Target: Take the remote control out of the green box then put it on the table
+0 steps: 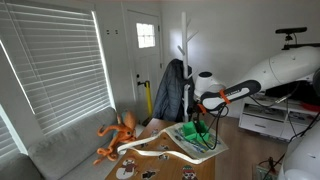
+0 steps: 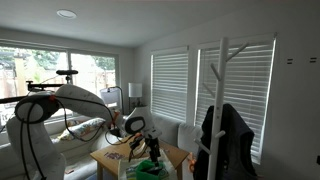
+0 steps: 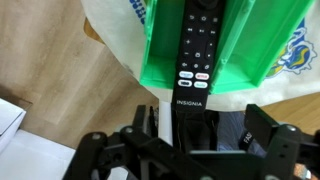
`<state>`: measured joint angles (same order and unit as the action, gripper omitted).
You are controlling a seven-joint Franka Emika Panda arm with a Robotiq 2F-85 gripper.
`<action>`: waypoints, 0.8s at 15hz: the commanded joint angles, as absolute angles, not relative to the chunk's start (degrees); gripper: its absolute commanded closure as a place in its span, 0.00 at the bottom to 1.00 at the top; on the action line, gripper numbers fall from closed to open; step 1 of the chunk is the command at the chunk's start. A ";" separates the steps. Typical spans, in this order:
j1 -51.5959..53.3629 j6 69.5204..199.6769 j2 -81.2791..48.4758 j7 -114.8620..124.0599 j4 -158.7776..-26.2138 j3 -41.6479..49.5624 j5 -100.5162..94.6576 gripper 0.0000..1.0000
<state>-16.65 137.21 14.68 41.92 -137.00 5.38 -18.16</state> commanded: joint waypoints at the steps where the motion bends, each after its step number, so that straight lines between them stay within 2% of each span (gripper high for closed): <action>1: -18.02 141.87 12.64 48.94 -137.99 4.21 -21.87 0.00; 7: -17.34 144.76 10.57 55.85 -138.81 4.13 -26.25 0.00; 10: -17.15 144.47 9.94 57.58 -138.62 4.40 -27.55 0.05; 11: -17.14 144.18 9.91 57.95 -138.59 4.45 -28.03 0.12; 12: -17.14 144.12 9.69 58.38 -138.57 4.47 -28.56 0.24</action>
